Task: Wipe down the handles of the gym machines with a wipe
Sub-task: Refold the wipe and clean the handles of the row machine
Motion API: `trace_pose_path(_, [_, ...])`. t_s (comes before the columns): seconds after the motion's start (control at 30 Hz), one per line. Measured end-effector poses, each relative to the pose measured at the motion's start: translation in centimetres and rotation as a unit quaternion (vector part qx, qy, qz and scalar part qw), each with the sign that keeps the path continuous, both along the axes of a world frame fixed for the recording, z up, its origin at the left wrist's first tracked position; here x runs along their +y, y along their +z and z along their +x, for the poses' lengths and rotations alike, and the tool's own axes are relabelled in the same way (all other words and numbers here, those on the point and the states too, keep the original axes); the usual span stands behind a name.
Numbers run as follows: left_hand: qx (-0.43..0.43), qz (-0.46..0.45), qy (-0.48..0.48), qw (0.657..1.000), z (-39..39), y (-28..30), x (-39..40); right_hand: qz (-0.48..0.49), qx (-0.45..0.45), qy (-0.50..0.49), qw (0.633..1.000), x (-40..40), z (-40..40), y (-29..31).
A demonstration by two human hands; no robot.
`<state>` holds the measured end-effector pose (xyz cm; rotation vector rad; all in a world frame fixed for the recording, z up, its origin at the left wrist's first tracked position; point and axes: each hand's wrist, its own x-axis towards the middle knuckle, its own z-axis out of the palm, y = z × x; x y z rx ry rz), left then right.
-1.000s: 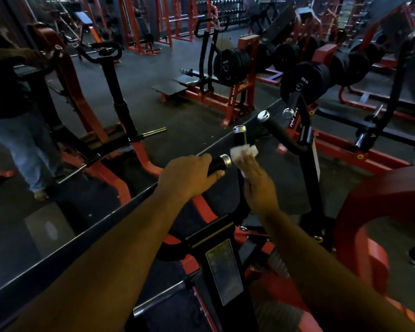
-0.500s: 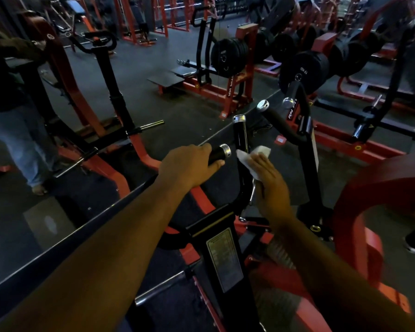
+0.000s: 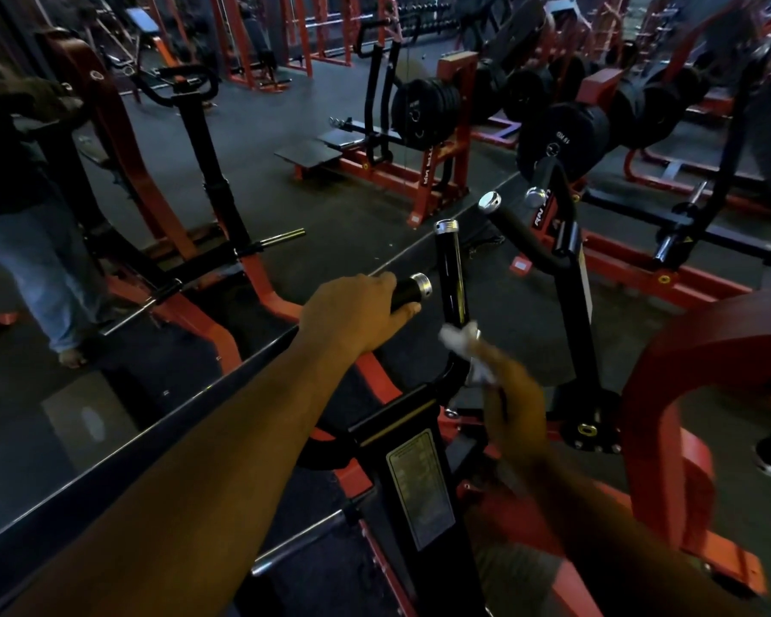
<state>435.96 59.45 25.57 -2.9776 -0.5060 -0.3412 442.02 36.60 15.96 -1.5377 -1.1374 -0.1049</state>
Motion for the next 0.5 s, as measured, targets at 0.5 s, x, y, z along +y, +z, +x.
trace_pose_path(0.5, [-0.004,0.01,0.0,1.0,-0.3,0.2,-0.4,0.01,0.075,-0.155,0.985,4.3,4.0,-3.0])
